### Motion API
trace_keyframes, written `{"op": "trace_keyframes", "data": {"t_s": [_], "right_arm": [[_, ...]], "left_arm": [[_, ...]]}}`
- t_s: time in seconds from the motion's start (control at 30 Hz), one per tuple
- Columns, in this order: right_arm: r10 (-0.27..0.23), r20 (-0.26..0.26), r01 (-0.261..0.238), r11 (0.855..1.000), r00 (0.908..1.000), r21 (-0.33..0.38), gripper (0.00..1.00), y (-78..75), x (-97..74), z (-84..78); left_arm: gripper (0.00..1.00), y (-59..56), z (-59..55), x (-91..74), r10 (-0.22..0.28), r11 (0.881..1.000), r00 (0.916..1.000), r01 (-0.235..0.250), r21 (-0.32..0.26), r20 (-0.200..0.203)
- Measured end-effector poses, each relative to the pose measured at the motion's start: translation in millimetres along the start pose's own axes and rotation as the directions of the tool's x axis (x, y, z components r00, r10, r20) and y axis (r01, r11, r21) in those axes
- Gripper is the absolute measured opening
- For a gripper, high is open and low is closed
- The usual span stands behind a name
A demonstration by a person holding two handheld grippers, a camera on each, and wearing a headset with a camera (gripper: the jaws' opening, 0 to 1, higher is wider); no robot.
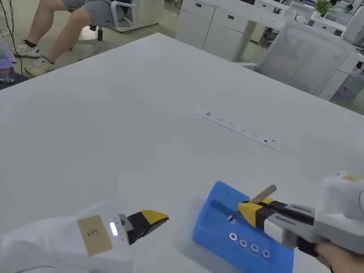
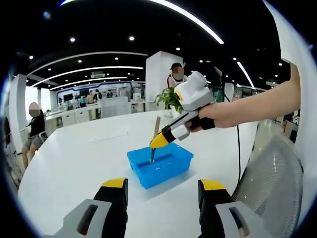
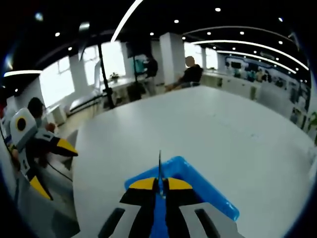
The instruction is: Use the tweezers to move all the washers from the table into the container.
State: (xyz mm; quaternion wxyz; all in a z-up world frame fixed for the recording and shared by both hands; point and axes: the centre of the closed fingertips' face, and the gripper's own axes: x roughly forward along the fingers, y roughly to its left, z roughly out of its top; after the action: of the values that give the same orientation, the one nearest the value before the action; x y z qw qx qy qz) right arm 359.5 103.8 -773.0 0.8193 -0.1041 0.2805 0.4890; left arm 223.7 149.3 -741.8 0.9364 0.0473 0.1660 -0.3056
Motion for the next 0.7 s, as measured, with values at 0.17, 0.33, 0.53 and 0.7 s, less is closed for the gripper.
{"op": "trace_keyframes", "data": {"t_s": [0.17, 0.33, 0.53, 0.7], "right_arm": [[0.005, -0.02, -0.004, 1.0, 0.9998, 0.03, 0.03, -3.0, 9.0, -7.4], [0.008, -0.034, -0.007, 0.999, 0.9994, 0.041, 0.03, -3.7, 15.2, -12.1], [0.015, -0.065, -0.012, 0.999, 0.9978, 0.049, 0.03, -4.3, 23.7, -23.2], [0.019, -0.08, -0.015, 0.999, 0.9966, 0.047, 0.03, -4.0, 26.2, -29.8]], "left_arm": [[0.56, -0.4, -0.3, -0.1, -0.002, 1.0, 1.0, 0.002, 0.0, -0.002], [0.56, -0.8, -0.6, -0.2, -0.004, 1.0, 1.0, 0.004, 0.0, -0.003], [0.56, -1.0, -1.4, 0.0, -0.006, 1.0, 1.0, 0.006, 0.001, -0.006], [0.56, -1.1, -2.4, 0.2, -0.007, 1.0, 0.9999, 0.007, -0.001, -0.01]]}}
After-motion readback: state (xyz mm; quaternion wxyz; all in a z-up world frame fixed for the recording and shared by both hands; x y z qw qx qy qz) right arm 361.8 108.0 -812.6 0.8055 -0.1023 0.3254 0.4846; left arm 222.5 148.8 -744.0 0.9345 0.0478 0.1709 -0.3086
